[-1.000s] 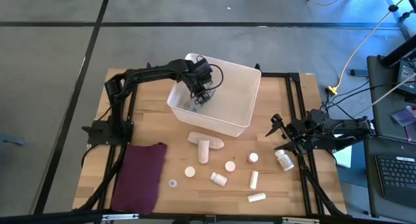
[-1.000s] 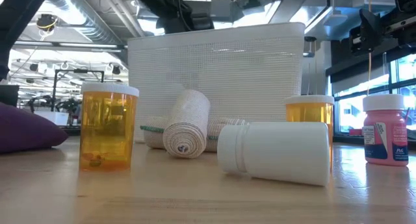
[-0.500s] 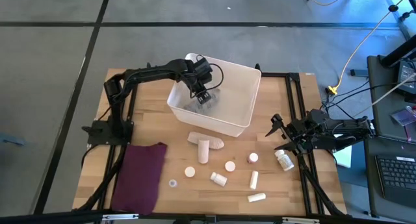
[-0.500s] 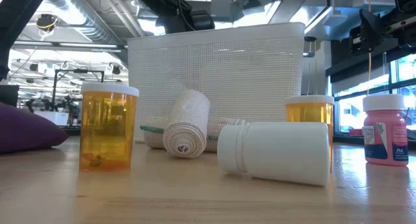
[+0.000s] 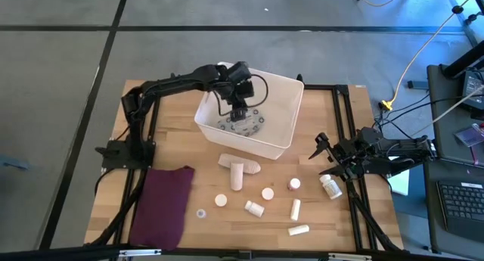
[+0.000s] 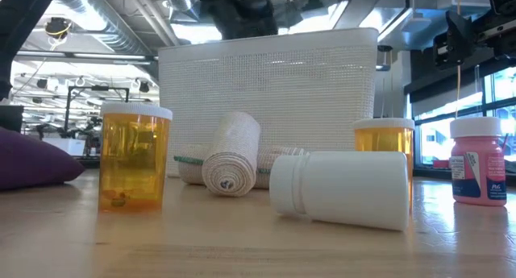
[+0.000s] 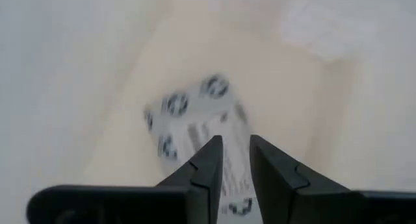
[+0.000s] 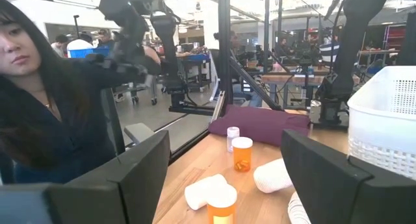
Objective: Pick & place medical supplies in basket/bin
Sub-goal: Put the blue mailer bag into the white bin
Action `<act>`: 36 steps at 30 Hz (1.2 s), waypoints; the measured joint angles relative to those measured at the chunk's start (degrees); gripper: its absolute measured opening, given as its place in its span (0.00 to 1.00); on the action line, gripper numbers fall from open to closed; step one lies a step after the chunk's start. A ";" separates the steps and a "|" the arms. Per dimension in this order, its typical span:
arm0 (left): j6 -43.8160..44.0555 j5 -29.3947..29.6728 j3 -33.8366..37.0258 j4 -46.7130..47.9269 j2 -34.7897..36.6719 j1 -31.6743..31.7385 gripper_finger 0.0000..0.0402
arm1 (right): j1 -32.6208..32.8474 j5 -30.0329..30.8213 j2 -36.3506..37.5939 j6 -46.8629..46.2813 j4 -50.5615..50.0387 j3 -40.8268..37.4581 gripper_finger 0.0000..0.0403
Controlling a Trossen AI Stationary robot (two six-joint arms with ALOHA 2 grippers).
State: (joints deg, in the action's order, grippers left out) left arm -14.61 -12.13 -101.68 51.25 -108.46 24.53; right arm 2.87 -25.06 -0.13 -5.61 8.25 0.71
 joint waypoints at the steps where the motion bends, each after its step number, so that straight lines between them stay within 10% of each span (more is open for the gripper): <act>1: -2.21 -0.07 -0.53 0.01 0.02 -0.53 0.15 | -0.02 0.00 0.01 0.00 0.00 0.00 0.73; 10: -23.02 -0.34 -0.97 -1.46 -1.33 -4.65 0.01 | -0.01 0.01 0.01 0.11 0.00 0.00 0.73; 36: -32.74 -18.98 -0.97 -2.85 -14.49 -6.73 0.00 | -0.02 0.04 -0.01 3.13 -1.25 0.02 0.73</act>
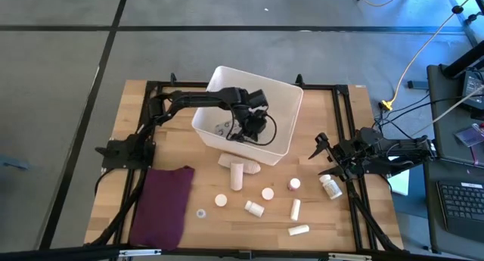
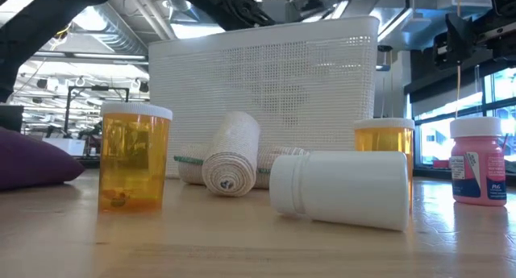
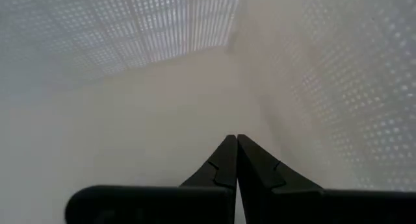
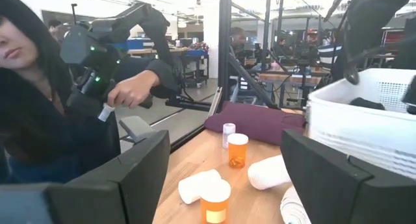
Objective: Pick & place medical supplies in basket/bin
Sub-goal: Put the blue mailer bag into the white bin
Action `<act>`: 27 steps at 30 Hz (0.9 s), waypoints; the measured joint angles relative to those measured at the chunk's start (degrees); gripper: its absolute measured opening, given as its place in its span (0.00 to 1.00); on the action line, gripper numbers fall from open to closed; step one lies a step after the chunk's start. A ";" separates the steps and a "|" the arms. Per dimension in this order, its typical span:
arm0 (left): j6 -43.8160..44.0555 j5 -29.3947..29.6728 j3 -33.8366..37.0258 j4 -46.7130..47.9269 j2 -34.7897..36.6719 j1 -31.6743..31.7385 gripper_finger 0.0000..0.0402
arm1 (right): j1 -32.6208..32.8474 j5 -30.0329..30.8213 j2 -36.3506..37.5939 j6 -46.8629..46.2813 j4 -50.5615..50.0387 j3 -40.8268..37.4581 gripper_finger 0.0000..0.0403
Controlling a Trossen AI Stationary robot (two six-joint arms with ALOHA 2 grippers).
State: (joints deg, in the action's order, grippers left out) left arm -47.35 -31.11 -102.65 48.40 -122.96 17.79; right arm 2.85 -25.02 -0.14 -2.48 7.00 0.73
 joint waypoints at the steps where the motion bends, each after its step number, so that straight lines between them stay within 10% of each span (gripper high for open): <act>1: -0.32 -0.28 0.00 0.32 0.00 -0.14 0.00 | 0.00 0.00 0.02 0.02 -0.20 -0.02 0.73; 17: 0.94 8.29 0.05 4.31 -3.21 0.72 0.00 | 0.00 -0.07 0.01 0.20 -2.12 0.00 0.73; 27: 9.40 26.09 0.07 2.46 -5.16 2.11 0.00 | 0.00 -0.04 0.01 0.12 -2.18 -0.01 0.73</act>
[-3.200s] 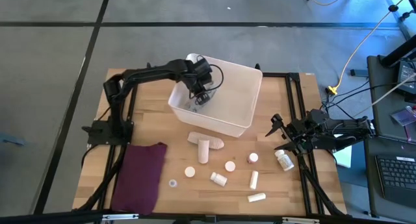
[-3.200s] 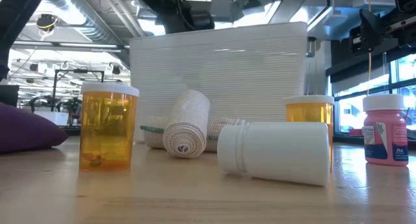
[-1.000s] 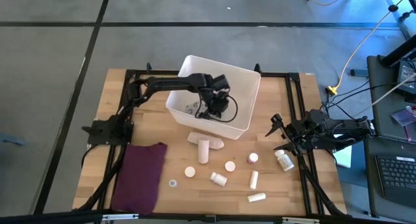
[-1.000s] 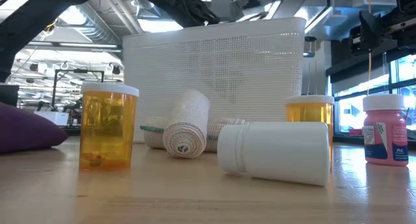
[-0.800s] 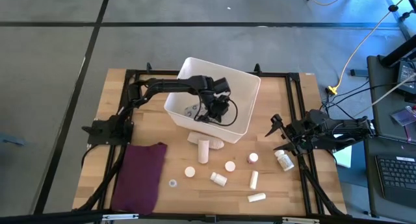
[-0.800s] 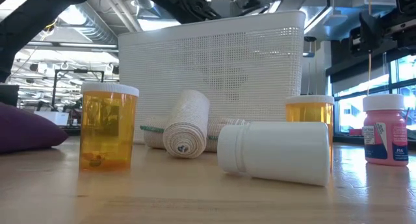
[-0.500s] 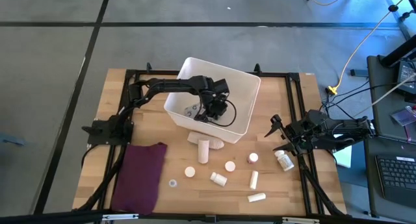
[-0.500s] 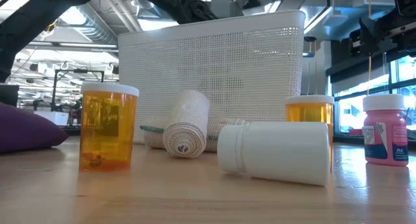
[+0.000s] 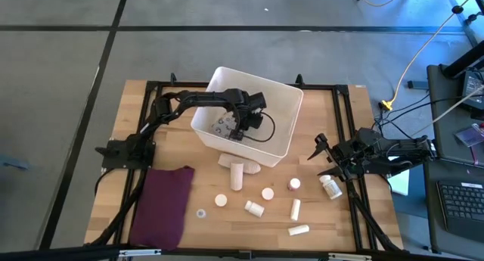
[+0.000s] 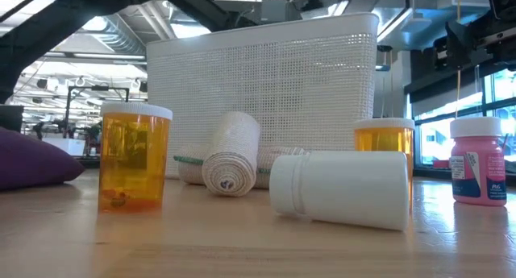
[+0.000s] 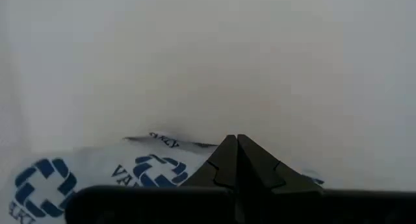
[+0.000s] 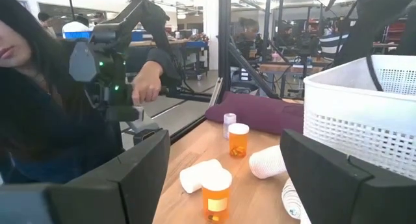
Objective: Pick & place medical supplies in basket/bin
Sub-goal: Put the blue mailer bag into the white bin, then move the white bin to the top middle of the table
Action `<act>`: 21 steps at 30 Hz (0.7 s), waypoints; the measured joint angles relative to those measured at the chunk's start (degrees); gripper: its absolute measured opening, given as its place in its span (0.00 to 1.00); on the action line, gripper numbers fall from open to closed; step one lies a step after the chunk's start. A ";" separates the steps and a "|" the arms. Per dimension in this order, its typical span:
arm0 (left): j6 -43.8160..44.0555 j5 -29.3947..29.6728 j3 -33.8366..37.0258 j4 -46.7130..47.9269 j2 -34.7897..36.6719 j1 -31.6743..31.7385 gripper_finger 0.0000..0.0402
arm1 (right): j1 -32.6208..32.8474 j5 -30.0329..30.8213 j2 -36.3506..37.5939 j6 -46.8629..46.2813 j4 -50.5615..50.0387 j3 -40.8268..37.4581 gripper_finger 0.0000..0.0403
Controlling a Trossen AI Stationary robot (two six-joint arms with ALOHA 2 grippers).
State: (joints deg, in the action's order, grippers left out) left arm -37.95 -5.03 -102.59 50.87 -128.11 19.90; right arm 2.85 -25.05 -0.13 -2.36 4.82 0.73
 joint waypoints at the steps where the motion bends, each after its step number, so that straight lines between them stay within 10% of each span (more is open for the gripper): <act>1: 1.41 1.71 -0.04 -0.15 0.00 0.17 0.00 | 0.00 0.01 0.01 0.00 -0.01 -0.02 0.73; 11: 12.21 23.51 -0.22 0.94 0.00 1.67 0.00 | 0.00 0.01 0.01 0.03 -0.02 0.01 0.73; 21: 12.08 26.64 -2.51 4.21 1.77 1.08 0.00 | 0.00 0.04 0.01 -0.12 0.00 0.01 0.73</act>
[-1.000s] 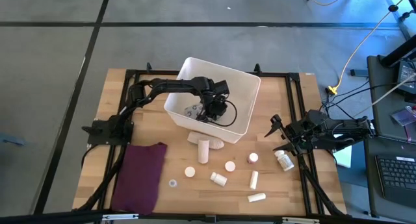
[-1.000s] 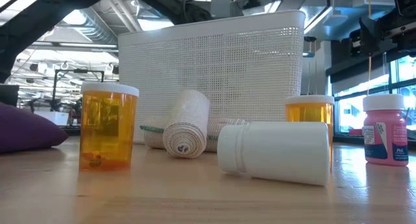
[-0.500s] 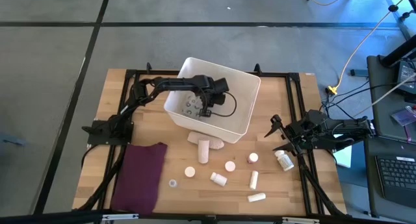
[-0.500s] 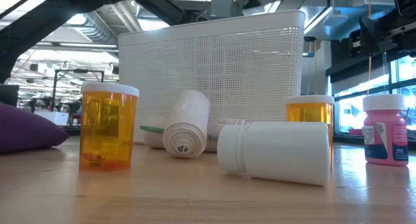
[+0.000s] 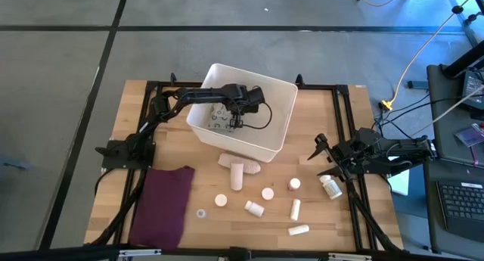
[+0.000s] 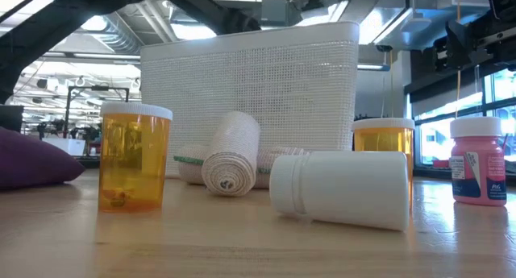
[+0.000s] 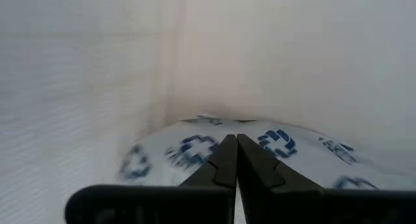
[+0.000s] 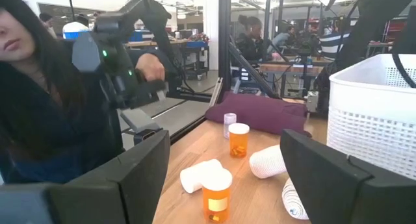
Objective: Pick & place medical supplies in basket/bin
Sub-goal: Move the white bin to the top middle of the table
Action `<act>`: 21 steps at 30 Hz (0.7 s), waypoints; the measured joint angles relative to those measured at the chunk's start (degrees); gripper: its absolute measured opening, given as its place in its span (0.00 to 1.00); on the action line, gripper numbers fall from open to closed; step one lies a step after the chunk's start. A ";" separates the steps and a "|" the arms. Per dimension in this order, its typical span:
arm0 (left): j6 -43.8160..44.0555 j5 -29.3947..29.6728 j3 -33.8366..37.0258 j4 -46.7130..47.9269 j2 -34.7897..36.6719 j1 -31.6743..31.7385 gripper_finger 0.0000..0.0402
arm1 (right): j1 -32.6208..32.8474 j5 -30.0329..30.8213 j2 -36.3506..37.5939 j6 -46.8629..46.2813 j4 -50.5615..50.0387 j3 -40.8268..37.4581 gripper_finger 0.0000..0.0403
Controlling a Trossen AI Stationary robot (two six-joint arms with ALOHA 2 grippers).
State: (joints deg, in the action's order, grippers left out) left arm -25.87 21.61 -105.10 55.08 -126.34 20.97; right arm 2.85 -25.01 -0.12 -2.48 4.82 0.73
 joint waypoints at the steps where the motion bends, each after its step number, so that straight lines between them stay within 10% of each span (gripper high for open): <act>1: 0.10 0.27 -1.12 -0.02 0.59 -0.31 0.00 | 0.00 0.06 0.00 0.00 -0.02 -0.02 0.73; 11: 1.26 -0.34 -13.85 4.00 11.93 -3.73 0.00 | 0.02 0.02 0.00 -0.22 0.00 0.00 0.73; 21: 12.83 -19.57 -6.38 3.08 35.95 -3.46 0.00 | 0.02 -0.08 0.00 -2.66 -1.15 0.00 0.73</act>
State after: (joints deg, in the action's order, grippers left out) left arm -13.04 2.04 -111.48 58.15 -90.39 17.52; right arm 2.87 -25.09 -0.12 -5.14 3.67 0.73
